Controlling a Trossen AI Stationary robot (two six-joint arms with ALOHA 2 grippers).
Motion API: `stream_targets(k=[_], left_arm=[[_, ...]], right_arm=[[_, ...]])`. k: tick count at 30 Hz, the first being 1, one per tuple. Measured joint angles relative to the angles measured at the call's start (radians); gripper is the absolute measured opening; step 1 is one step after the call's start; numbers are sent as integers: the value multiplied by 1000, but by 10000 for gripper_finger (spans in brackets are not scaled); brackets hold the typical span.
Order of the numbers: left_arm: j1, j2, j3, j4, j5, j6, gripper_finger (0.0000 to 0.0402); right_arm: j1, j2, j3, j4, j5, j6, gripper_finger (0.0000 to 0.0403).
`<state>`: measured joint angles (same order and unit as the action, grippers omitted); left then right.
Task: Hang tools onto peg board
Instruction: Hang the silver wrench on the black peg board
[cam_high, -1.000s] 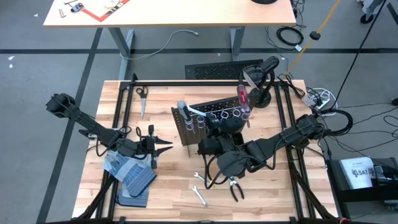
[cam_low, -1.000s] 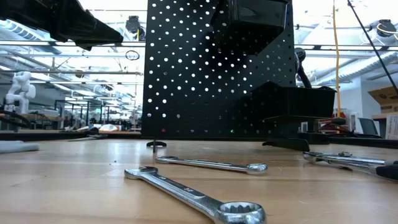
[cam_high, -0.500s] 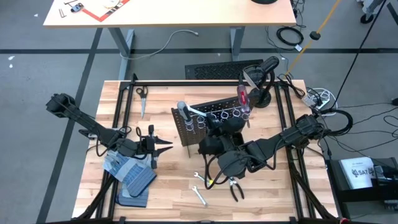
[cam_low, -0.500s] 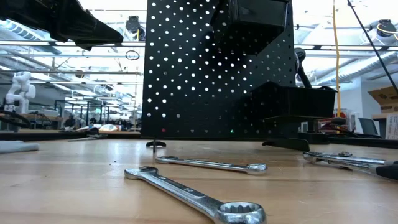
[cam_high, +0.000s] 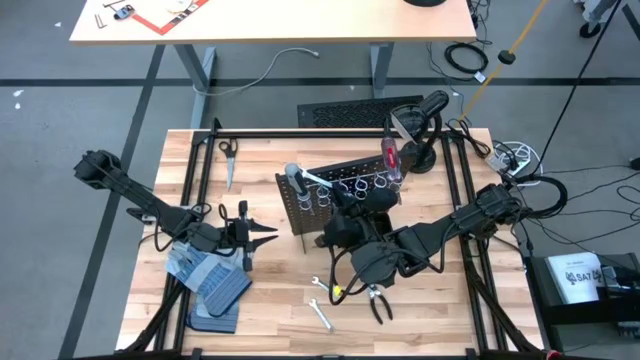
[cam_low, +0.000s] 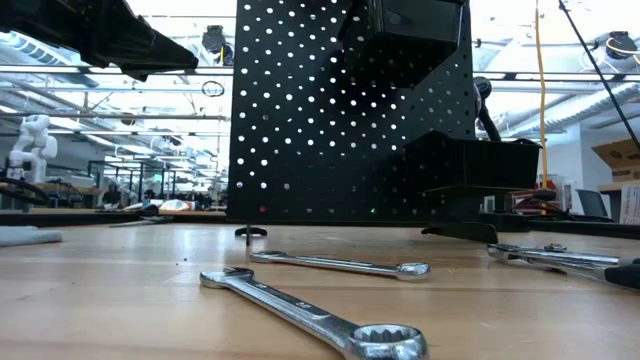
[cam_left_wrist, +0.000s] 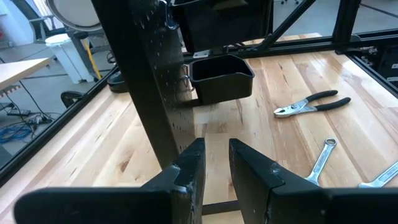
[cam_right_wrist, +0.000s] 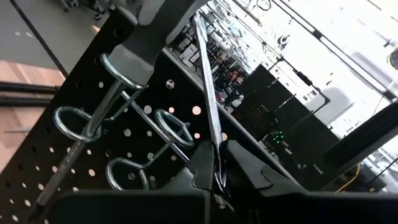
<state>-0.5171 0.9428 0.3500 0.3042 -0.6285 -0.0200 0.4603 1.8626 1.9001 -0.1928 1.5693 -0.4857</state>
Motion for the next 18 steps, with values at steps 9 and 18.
stream_targets(k=[9, 18], left_arm=[[0, 0, 0, 0, 0, 0, 82], [0, 0, 0, 0, 0, 0, 82]], right_arm=[[8, -2, 1, 0, 0, 130, 13], [20, -10, 5, 39, 13, 191, 0]])
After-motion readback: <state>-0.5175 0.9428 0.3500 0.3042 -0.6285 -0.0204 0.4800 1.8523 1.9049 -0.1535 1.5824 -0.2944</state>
